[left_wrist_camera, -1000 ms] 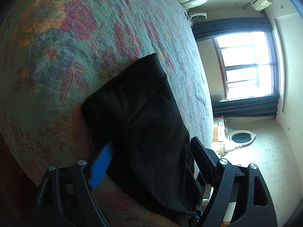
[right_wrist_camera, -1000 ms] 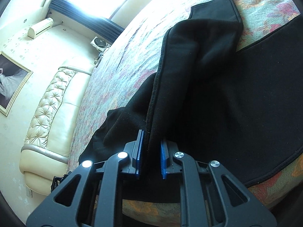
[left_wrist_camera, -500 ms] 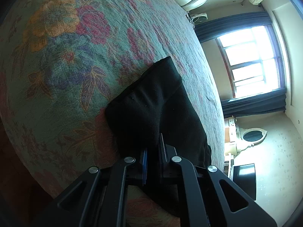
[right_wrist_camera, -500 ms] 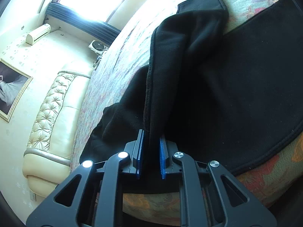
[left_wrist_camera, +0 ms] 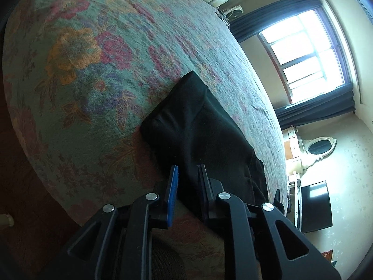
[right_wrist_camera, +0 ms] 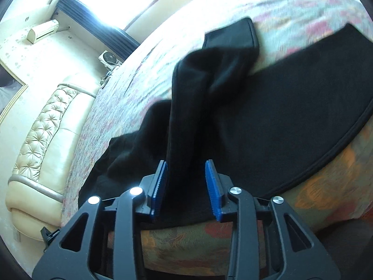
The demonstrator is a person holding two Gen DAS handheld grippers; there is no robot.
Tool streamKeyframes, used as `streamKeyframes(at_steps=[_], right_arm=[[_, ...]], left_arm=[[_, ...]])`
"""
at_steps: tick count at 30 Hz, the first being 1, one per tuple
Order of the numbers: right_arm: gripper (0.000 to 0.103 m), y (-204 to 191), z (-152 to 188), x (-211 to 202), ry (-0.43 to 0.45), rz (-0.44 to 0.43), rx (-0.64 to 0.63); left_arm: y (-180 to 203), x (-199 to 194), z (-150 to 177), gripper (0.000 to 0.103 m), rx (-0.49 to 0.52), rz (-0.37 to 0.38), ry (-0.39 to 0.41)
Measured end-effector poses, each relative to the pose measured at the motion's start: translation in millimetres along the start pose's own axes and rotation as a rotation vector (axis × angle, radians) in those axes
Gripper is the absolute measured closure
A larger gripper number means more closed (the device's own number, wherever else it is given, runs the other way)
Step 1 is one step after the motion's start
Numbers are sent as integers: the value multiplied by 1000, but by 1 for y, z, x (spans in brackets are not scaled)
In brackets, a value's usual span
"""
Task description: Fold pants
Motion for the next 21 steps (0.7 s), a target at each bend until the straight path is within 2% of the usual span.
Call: streamKeyframes(at_steps=[1,2,3,4,5,6,11,13,15,17,19,21], right_arm=[[48,-5,-13,-6,24,13,-18],[43,-12,-31,-10,45,27,-46],[40,-20,-50,-11,63,39,-78],[36,-27,-68,-8,71,56,-104],[29,-36,-91,1,60,81,-135],[27,-43,-110,12,54,109,-162],[27,-68,-196,104,-55,379,-271],[27,-72,-213,146,-127,502,-289],[27,-67,-222,179,-180,584,-286],[28,-61,-228,202,-208,649,-293],[27,-55,-230,220,-247,704,-300],[28,-49,-230,236,-282,744,-303]], left_arm=[[7,-1,-2,58,18,6,6],[15,0,-3,41,39,15,15],[22,2,-5,32,61,32,28],[29,6,-7,29,77,48,43],[37,12,-8,25,91,61,46],[44,20,-10,24,111,64,38],[62,62,-1,21,159,22,-20],[61,74,5,21,140,28,-58],[63,77,10,18,161,19,-51],[70,74,11,18,202,6,-43],[73,66,13,18,214,11,-2],[83,65,16,18,238,20,-1]])
Point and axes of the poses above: each gripper's, at about its wrist camera, not at the fingertips, and x roughly the way its jaws point, y to its right, z to its underside, the point moved 1 cm from there along x, roughly the way its jaws point, and after that the axes turned 3 degrees about -y, right-handed, at the moved point
